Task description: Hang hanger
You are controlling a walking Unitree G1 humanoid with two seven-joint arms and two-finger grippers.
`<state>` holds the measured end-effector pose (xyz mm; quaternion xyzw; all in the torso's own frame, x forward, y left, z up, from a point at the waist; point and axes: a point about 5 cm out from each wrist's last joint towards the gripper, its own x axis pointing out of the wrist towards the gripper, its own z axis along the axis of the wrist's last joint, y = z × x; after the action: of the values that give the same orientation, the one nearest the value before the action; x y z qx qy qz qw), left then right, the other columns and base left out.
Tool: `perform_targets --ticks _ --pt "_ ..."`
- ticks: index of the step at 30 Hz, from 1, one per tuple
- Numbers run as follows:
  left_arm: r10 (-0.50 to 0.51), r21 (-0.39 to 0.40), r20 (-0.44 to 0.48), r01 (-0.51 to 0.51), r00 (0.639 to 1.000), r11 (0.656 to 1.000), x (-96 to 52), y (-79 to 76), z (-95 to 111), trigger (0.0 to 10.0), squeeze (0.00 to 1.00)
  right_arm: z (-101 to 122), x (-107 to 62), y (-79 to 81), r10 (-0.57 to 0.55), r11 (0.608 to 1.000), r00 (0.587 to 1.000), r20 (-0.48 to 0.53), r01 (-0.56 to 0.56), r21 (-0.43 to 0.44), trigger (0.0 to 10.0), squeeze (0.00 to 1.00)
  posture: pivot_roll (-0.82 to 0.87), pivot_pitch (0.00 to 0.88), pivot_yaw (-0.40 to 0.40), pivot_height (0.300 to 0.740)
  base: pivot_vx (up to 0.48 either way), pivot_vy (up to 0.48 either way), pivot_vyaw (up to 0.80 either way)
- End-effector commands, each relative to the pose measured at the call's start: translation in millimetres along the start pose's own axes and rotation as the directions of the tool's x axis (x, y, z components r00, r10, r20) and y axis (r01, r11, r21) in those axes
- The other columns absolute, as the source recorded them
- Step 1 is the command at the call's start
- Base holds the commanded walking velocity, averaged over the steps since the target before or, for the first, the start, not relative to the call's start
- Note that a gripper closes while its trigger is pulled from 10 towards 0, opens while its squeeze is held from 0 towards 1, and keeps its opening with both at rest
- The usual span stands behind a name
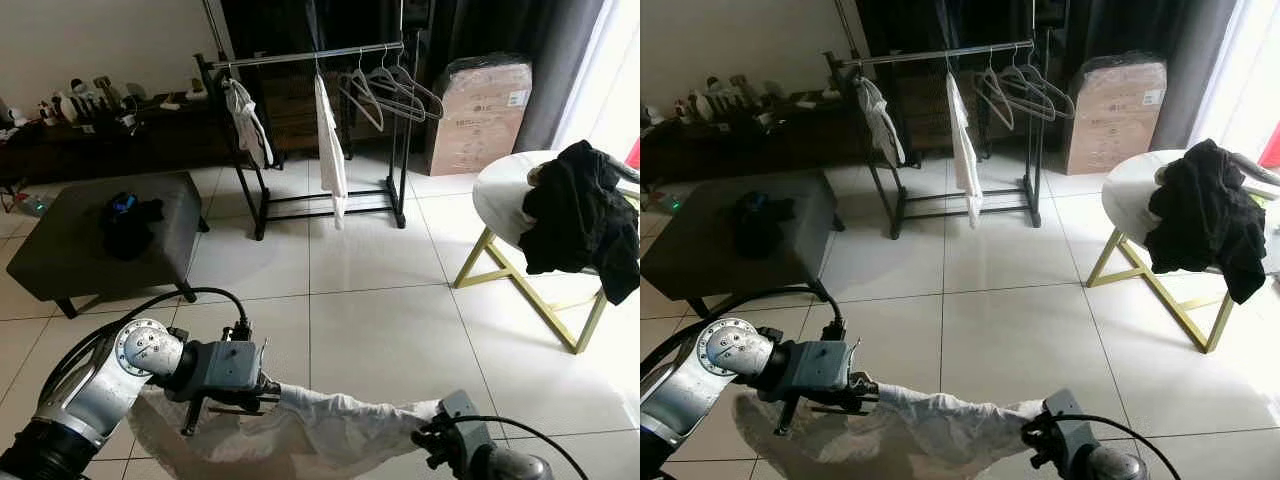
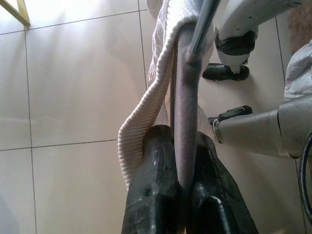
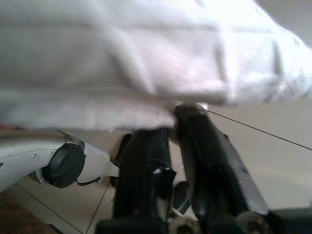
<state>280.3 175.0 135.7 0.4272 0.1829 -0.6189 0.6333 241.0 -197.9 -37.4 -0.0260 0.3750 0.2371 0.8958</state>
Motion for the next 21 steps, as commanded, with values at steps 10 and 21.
perform_targets --ticks 10,21 --pt "0.011 -0.043 0.024 -0.010 1.000 0.999 -19.6 -1.4 -1.0 10.0 0.00 -9.7 -6.6 -11.7 -0.097 0.986 0.995 -0.021 0.099 0.133 0.0 0.00 -0.07 0.072 0.103 0.740 0.000 0.000 0.00" --pt "-0.016 -0.057 -0.019 0.015 1.000 0.998 -25.7 -5.3 -7.1 10.0 0.00 -36.0 -18.9 -27.0 -0.327 0.883 0.932 -0.153 0.359 0.303 0.0 0.00 -0.07 0.073 0.103 0.740 0.000 0.000 0.00"
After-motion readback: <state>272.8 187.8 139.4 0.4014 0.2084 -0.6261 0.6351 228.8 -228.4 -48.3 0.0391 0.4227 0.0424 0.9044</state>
